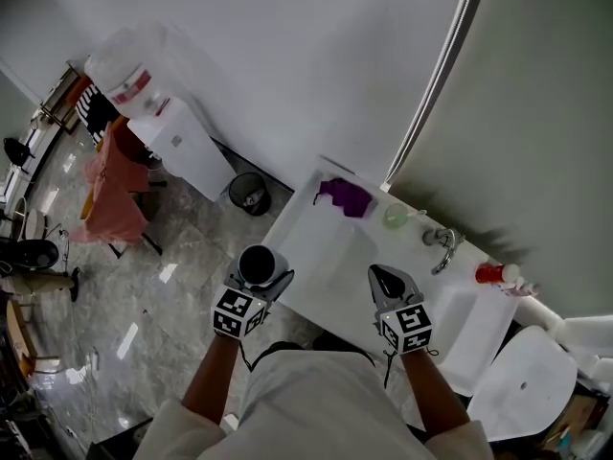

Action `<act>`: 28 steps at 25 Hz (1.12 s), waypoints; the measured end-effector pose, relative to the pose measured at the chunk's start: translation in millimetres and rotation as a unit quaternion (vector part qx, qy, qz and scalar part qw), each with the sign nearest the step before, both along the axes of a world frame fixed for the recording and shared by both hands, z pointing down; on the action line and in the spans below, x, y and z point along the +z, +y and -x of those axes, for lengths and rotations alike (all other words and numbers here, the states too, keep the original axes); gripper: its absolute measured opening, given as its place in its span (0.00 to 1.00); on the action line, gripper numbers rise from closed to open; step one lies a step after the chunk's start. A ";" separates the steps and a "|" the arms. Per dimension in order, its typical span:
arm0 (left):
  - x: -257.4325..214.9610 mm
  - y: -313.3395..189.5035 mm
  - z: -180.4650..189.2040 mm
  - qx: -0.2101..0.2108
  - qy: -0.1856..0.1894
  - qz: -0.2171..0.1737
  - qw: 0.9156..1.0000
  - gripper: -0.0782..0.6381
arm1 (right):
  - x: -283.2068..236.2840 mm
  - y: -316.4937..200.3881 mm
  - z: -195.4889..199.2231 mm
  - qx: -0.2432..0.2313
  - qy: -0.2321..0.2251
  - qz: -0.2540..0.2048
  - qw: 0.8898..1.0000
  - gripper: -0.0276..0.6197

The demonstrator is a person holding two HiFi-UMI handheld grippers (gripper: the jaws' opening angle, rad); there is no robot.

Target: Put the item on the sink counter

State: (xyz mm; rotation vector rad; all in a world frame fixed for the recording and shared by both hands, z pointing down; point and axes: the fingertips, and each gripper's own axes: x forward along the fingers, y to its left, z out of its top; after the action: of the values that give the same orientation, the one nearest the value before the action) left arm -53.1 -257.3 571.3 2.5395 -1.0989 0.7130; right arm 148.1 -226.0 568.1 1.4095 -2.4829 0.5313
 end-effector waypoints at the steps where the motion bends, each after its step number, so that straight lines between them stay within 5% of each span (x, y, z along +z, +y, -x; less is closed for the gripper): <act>1: 3.0 -4.2 -4.3 0.002 -0.002 0.001 1.000 0.60 | 3.8 -1.4 -2.2 -0.001 0.000 0.003 1.000 0.06; 13: 38.7 -43.0 -26.4 0.020 -0.027 0.019 0.999 0.60 | 43.2 -4.9 -6.5 0.008 -0.003 0.047 0.999 0.06; 28: 97.6 -104.0 -48.3 0.107 -0.050 0.010 0.993 0.60 | 79.2 -14.7 -4.9 0.107 -0.013 0.097 0.989 0.06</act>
State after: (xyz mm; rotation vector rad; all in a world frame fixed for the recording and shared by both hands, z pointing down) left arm -4.8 -361.3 668.9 2.6555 -0.8497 0.9090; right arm 153.1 -240.7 647.3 1.6056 -2.2397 0.8147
